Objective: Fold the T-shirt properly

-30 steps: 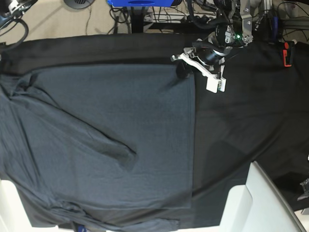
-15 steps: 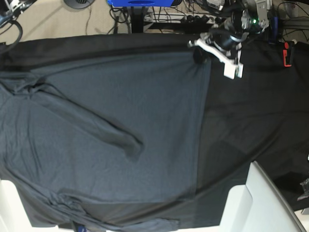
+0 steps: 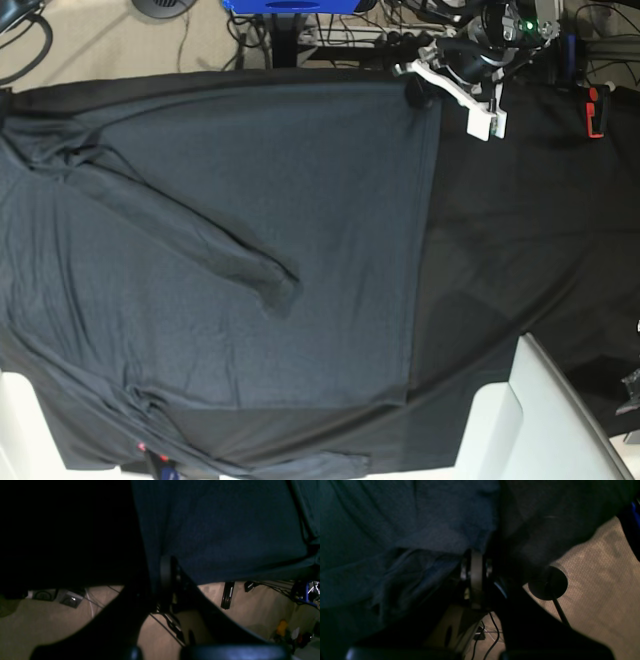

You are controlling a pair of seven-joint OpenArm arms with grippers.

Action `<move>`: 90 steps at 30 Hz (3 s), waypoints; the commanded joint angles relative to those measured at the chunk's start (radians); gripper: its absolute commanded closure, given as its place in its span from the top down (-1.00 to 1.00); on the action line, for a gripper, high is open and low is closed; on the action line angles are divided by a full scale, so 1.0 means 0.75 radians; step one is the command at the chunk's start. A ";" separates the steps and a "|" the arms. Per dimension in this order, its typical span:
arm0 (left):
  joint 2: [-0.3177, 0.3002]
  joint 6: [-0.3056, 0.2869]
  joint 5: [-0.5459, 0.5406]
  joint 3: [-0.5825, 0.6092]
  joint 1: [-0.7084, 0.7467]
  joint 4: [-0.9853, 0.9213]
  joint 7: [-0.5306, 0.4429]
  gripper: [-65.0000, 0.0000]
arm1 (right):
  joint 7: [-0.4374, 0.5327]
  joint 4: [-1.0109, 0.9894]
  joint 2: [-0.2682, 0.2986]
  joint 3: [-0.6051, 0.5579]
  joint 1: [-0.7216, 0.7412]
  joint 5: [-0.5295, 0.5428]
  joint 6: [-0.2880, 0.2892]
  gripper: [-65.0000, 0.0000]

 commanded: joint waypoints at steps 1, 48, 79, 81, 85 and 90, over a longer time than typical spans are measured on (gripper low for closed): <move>-0.007 0.003 -0.004 -0.008 0.014 0.029 -0.013 -1.00 | 0.025 0.033 0.038 0.002 0.000 0.008 -0.009 -1.00; -0.007 0.009 0.004 0.000 -0.565 -0.229 0.310 -1.00 | 0.050 -0.155 0.177 -0.491 0.383 -0.114 -0.301 -1.00; -0.017 0.070 0.006 0.088 -0.758 -0.439 0.193 -1.00 | 0.209 -0.378 0.209 -0.581 0.485 -0.114 -0.305 -1.00; -0.019 0.070 0.006 0.084 -0.758 -0.446 0.171 -1.00 | 0.224 -0.378 0.209 -0.581 0.479 -0.114 -0.320 -1.00; -0.025 0.070 0.006 0.080 -0.760 -0.450 0.165 -1.00 | 0.228 -0.378 0.209 -0.581 0.479 -0.114 -0.379 -1.00; -0.025 0.070 0.006 0.082 -0.760 -0.450 0.165 -1.00 | 0.267 -0.378 0.205 -0.579 0.483 -0.114 -0.399 -1.00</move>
